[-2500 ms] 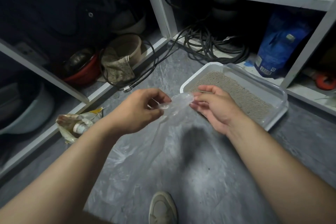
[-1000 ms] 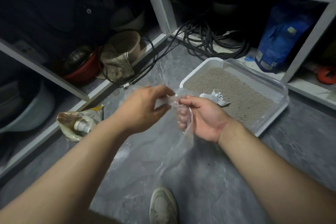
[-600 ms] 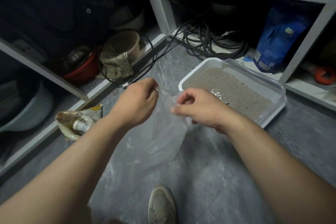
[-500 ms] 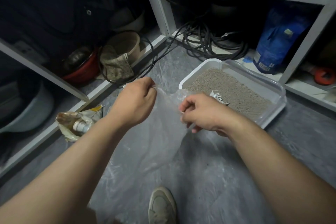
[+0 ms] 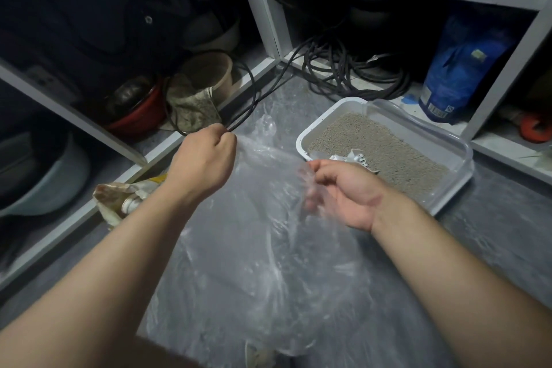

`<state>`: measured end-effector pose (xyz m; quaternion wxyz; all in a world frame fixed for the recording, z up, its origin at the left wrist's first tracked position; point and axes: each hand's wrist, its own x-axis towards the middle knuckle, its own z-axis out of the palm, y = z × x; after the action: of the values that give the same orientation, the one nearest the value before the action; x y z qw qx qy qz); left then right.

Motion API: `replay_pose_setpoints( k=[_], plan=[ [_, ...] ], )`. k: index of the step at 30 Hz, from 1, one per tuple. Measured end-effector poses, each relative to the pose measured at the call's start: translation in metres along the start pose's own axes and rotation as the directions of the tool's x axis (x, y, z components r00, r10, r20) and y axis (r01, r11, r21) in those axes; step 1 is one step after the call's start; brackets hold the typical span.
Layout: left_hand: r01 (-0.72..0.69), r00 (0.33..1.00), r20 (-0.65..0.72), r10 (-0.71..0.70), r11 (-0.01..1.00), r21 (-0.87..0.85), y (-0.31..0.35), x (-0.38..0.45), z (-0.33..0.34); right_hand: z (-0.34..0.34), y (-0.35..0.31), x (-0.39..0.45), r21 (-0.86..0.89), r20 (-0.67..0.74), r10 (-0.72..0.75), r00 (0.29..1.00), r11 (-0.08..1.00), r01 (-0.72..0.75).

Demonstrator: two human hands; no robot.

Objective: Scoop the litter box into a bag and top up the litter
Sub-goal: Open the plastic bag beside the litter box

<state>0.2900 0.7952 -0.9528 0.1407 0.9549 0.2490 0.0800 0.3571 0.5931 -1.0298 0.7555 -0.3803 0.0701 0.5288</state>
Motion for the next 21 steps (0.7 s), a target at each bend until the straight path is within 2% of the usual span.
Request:
replay_pose_setpoints(
  k=[1, 2, 3, 4, 6, 8, 9, 10, 11, 13, 17, 21],
  plan=[
    [0.013, 1.0, 0.01, -0.013, 1.0, -0.008, -0.001, 0.0, -0.001, -0.001, 0.0, -0.002, 0.029, 0.0, 0.002, 1.0, 1.0, -0.002],
    [0.024, 0.999, 0.022, -0.024, 1.0, -0.018, -0.002, 0.0, -0.001, -0.002, 0.001, -0.002, -0.049, -0.034, -0.008, 0.999, 0.999, 0.006],
    [0.038, 0.999, 0.035, -0.037, 0.999, -0.03, -0.002, 0.0, -0.001, -0.002, 0.001, -0.002, -0.24, -0.094, -0.049, 0.994, 0.971, 0.026],
    [0.056, 0.997, 0.049, -0.053, 0.997, -0.048, -0.001, -0.001, 0.0, -0.002, 0.0, -0.001, -0.483, -0.16, -0.137, 0.977, 0.875, 0.043],
    [0.111, 0.99, 0.1, -0.099, 0.985, -0.129, -0.002, -0.003, 0.002, 0.003, -0.005, -0.003, -0.819, -0.215, -0.4, 0.891, 0.571, 0.059],
    [0.2, 0.97, 0.188, -0.153, 0.943, -0.267, -0.004, -0.003, 0.005, 0.019, -0.015, -0.015, -0.936, -0.086, -0.664, 0.743, 0.308, 0.167],
    [0.241, 0.956, 0.243, -0.166, 0.916, -0.322, -0.006, -0.003, 0.005, 0.027, -0.019, -0.024, -0.942, 0.031, -0.718, 0.696, 0.213, 0.261],
    [0.264, 0.942, 0.294, -0.162, 0.899, -0.35, -0.007, -0.001, 0.005, 0.035, -0.022, -0.033, -0.922, 0.141, -0.701, 0.699, 0.165, 0.351],
    [0.272, 0.93, 0.335, -0.148, 0.891, -0.362, -0.008, 0.001, 0.004, 0.044, -0.021, -0.041, -0.896, 0.236, -0.629, 0.741, 0.155, 0.417],
    [0.297, 0.914, 0.384, -0.131, 0.861, -0.412, -0.008, 0.006, 0.005, 0.057, -0.006, -0.037, -0.891, 0.367, -0.417, 0.831, 0.1, 0.443],
    [0.404, 0.862, 0.494, -0.113, 0.741, -0.536, -0.016, 0.008, 0.021, 0.055, 0.057, 0.029, -0.878, 0.454, -0.186, 0.871, -0.261, 0.402],
    [0.451, 0.85, 0.516, -0.101, 0.645, -0.617, -0.031, 0.011, 0.047, 0.036, 0.095, 0.085, -0.696, 0.462, -0.103, 0.881, -0.657, 0.289]
  ],
)
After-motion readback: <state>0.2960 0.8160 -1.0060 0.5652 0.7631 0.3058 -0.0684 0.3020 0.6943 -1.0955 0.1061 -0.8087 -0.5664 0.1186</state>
